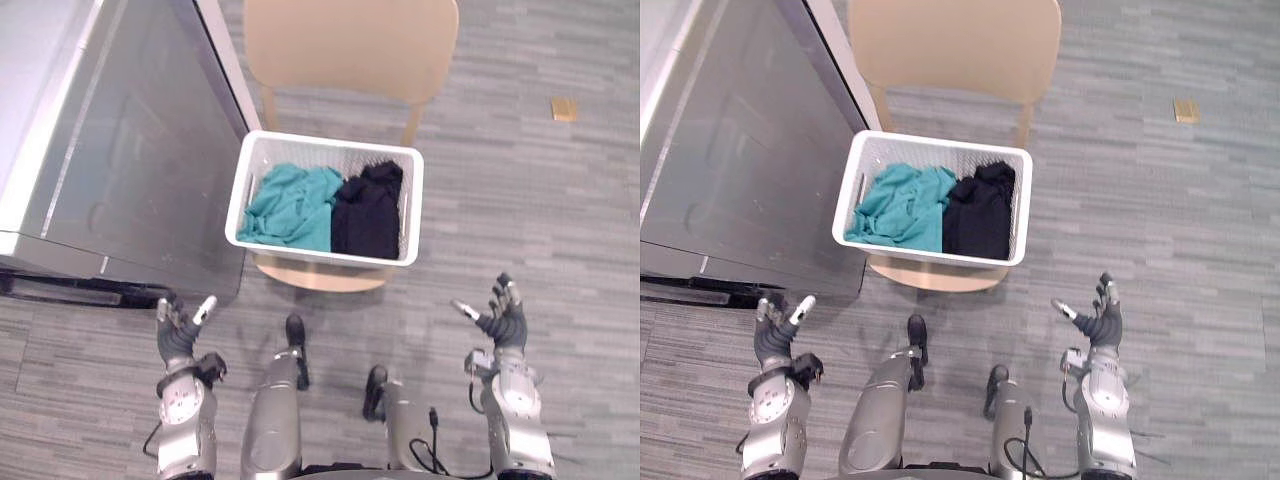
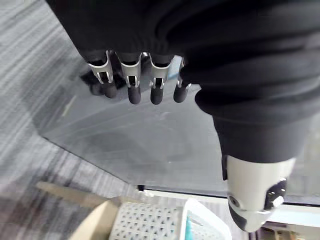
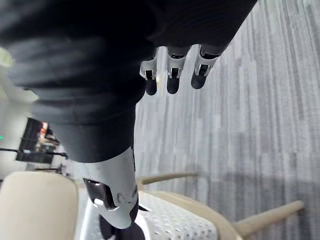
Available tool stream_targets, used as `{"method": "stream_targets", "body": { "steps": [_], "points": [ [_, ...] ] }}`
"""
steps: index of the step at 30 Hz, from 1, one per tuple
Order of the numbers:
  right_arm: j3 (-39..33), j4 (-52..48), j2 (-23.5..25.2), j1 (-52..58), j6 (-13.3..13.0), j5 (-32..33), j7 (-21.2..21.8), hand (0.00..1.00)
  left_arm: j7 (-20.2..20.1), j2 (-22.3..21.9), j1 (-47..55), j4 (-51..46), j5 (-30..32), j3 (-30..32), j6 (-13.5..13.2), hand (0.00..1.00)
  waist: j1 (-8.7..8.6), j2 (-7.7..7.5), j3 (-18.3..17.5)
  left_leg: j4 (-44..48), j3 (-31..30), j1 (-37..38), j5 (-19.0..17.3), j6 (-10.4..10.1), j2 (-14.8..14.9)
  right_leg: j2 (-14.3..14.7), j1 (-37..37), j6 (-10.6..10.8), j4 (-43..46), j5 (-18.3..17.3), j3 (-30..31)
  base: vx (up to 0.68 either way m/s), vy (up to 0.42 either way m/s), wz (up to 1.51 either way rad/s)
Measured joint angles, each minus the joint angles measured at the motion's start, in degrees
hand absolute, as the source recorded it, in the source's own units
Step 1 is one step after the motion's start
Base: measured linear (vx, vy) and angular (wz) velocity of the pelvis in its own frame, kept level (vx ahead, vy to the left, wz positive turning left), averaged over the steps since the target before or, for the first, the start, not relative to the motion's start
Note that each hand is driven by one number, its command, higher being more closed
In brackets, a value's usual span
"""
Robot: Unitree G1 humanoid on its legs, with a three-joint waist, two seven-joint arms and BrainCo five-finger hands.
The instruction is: Pick up the laundry basket with both hands and put the clothes into the washing machine.
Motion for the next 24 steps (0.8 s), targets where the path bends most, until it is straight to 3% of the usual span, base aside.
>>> {"method": "stream_targets", "body": {
  "steps": [4, 11, 13, 15, 18, 19, 20, 21, 24],
  "points": [
    [0.0, 13.4, 0.0, -1.8, 0.7, -0.4, 2.2, 0.00, -1.2, 1.9, -0.9, 14.2, 2.6, 0.2, 0.9, 0.00, 0.15, 0.50, -3.6, 0.1, -2.8, 3.0, -0.6, 0.0, -1.7, -0.5, 5.7, 0.1, -2.5, 0.0, -2.8, 0.12, -0.014, 0.36],
    [-2.4, 22.4, -0.8, -4.9, 1.2, 0.2, 2.0, 0.00, -1.1, 2.3, -1.1, 21.5, 5.9, 0.4, 1.5, 0.00, 0.14, 2.72, -5.2, 0.1, -5.6, -0.2, -0.7, 0.7, -3.6, -1.9, 6.0, 1.0, -0.3, -2.0, -9.8, -0.03, -0.011, 0.51],
    [-4.7, 25.2, -2.0, -6.0, 1.1, 0.2, 1.8, 0.00, -1.1, 2.6, -2.6, 23.3, 6.9, 0.7, 1.8, 0.00, -0.84, 1.99, -5.6, -1.1, 5.3, -0.1, -2.8, 1.9, -0.7, -4.0, 5.9, 1.1, -1.3, -1.2, -14.0, -0.04, 0.060, 1.00],
    [-5.1, 29.0, -4.7, -7.4, 2.4, 0.0, 1.7, 0.00, -1.0, 3.4, -3.3, 26.4, 8.0, 1.3, 1.9, 0.00, -2.49, 2.36, -5.8, 3.4, 12.3, 1.9, -2.7, 2.5, 6.2, -7.4, 5.6, 1.1, 4.0, -1.1, -15.9, 0.06, 0.105, 0.70],
    [-4.6, 30.2, -8.0, -8.7, 2.6, -0.5, 1.7, 0.00, -0.8, 3.8, -3.3, 27.3, 8.8, 1.1, 1.8, 0.00, -3.24, 1.82, -6.3, 5.1, 12.3, 3.3, -2.8, 1.2, 11.0, -13.0, 3.2, 1.1, 10.9, -1.1, -13.9, 0.09, 0.049, 0.27],
    [-4.6, 30.8, -9.1, -9.4, 2.5, -0.5, 1.6, 0.00, -0.8, 3.9, -3.4, 27.4, 9.2, 0.9, 1.7, 0.00, -3.20, 2.24, -6.6, 4.1, 11.0, 3.1, -1.7, -1.7, 12.0, -13.8, 3.0, 1.3, 11.2, -1.0, -13.9, 0.08, -0.002, 0.19],
    [-4.7, 31.8, -9.7, -10.2, 2.6, -0.5, 1.6, 0.00, -0.8, 4.4, -4.5, 28.2, 9.4, 0.4, 1.7, 0.00, -3.22, 2.22, -6.9, 4.1, 10.0, 2.5, -2.4, -6.1, 10.8, -14.8, 3.3, 3.6, 10.7, 0.1, -14.7, 0.17, 0.160, 0.65],
    [-5.1, 32.8, -9.4, -10.1, 2.6, -0.5, 1.6, 0.00, -0.7, 5.8, -6.9, 29.1, 10.0, -0.9, 1.7, 0.00, -3.61, 1.94, -7.6, 5.1, 9.4, 0.5, -2.8, -5.9, 9.0, -15.5, 5.0, 6.7, 7.3, 2.9, -17.0, 0.19, 0.232, 0.87],
    [-4.9, 34.7, -4.5, -10.9, 2.7, -0.6, 2.1, 0.00, -0.8, 9.5, -8.3, 29.3, 10.4, -3.4, 1.4, 0.00, -2.52, -0.43, -8.1, 11.0, 8.0, -1.7, -5.6, -3.3, 7.8, -14.0, 11.3, 7.9, -1.5, 10.8, -20.6, 0.26, 0.330, 0.63]
  ]
}}
